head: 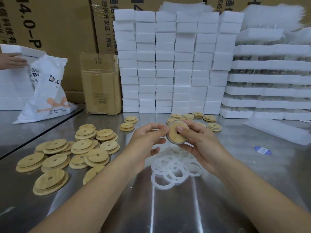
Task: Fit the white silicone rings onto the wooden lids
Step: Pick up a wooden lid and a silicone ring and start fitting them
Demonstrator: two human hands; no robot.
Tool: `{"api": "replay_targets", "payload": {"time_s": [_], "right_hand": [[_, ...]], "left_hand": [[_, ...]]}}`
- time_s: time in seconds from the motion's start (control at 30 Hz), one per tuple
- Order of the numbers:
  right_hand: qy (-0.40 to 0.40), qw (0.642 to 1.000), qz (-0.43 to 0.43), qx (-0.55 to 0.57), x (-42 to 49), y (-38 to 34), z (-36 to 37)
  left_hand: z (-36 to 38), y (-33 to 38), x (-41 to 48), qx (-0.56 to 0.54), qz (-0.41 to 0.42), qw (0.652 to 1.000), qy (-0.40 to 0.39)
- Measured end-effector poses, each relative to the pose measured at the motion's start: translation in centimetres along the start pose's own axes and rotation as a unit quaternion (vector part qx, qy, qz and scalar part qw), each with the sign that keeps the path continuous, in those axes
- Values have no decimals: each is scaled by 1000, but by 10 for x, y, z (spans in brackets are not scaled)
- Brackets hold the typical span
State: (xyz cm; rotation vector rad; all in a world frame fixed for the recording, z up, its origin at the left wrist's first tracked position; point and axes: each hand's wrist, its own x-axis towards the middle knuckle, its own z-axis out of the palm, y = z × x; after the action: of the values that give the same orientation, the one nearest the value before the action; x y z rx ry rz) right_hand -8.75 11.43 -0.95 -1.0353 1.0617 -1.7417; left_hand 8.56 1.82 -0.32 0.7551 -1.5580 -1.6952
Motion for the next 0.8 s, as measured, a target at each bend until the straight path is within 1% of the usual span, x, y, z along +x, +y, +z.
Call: {"api": "replay_targets", "payload": {"time_s": [0.2, 0.23, 0.27, 0.3, 0.33, 0.4, 0.47, 0.57, 0.67, 0.7, 0.8], "right_hand": [[19, 999, 4, 36, 1, 1, 0], [25, 999, 3, 24, 1, 0, 1], [34, 999, -5, -16, 0, -1, 2], [49, 995, -24, -87, -1, -2, 3], [63, 981, -53, -173, -1, -2, 3], [67, 935, -122, -325, -1, 0, 2], [53, 899, -160, -405, -1, 4, 1], [48, 871, -176, -457, 0, 8, -3], [34, 831, -201, -518, 1, 9, -8], [36, 825, -209, -524, 2, 10, -9], [43, 826, -218, -518, 4, 11, -11]], "left_hand": [[1, -3, -1, 36, 0, 998, -47], [1, -4, -2, 35, 3, 998, -46], [2, -4, -2, 26, 4, 999, -41], [1, -4, -1, 11, 2, 999, -34], [1, -4, 0, -2, -2, 1000, -27], [-2, -5, 1, -12, -6, 1000, -18], [-4, -5, 0, -13, -9, 1000, -17], [-3, -5, -1, 11, -8, 1000, -14], [-1, -5, -2, 30, -7, 999, -22], [0, -5, -2, 34, -6, 999, -23], [0, -5, -2, 40, -4, 999, -21]]}}
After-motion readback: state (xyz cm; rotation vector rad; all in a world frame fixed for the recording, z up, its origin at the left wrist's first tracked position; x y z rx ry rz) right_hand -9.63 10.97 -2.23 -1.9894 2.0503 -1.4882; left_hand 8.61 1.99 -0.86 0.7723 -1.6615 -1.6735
